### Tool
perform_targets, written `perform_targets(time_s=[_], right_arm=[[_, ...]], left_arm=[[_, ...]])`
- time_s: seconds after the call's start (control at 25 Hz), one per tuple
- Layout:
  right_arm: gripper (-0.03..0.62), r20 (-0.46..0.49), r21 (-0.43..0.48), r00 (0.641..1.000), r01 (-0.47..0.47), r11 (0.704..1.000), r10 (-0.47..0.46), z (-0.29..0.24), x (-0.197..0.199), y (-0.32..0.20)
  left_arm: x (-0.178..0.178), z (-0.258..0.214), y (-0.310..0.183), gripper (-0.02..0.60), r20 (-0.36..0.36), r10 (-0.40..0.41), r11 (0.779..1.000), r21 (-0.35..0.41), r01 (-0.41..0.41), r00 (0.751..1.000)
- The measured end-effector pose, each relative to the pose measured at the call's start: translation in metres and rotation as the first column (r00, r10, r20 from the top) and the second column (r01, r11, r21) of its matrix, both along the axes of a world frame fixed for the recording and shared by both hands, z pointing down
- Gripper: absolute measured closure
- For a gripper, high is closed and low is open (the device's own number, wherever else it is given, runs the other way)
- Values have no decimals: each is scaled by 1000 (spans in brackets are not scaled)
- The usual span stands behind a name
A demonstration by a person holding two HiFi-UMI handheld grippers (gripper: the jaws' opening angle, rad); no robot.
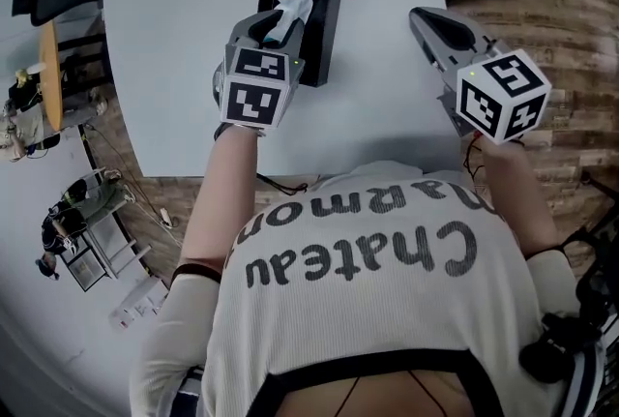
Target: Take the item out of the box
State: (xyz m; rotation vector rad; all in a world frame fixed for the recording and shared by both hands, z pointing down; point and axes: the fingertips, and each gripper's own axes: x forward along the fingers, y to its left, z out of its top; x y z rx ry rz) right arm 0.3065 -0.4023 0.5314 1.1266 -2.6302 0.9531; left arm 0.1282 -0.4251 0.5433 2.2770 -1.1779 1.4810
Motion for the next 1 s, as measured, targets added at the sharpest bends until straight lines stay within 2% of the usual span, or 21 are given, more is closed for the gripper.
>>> perform_targets(time_s=[0.16, 0.36, 0.56, 1.0], right_arm=[[594, 9, 1, 1000, 0, 1000, 0, 0, 2, 0], [594, 14, -5, 1000, 9, 1000, -9, 2, 4, 3], [594, 37, -27, 999, 15, 1000, -14, 5, 3, 6], [594, 23, -29, 999, 39, 999, -39, 6, -6, 15]], left_arm=[[-3, 12, 0, 465, 76, 29, 1000, -11, -28, 997], [-6, 15, -2, 459, 91, 18, 1000, 7, -18, 996], [-8, 17, -1, 476, 76, 8, 1000, 27, -10, 997], [-7, 12, -1, 535, -15, -9, 1000, 27, 9, 1000]])
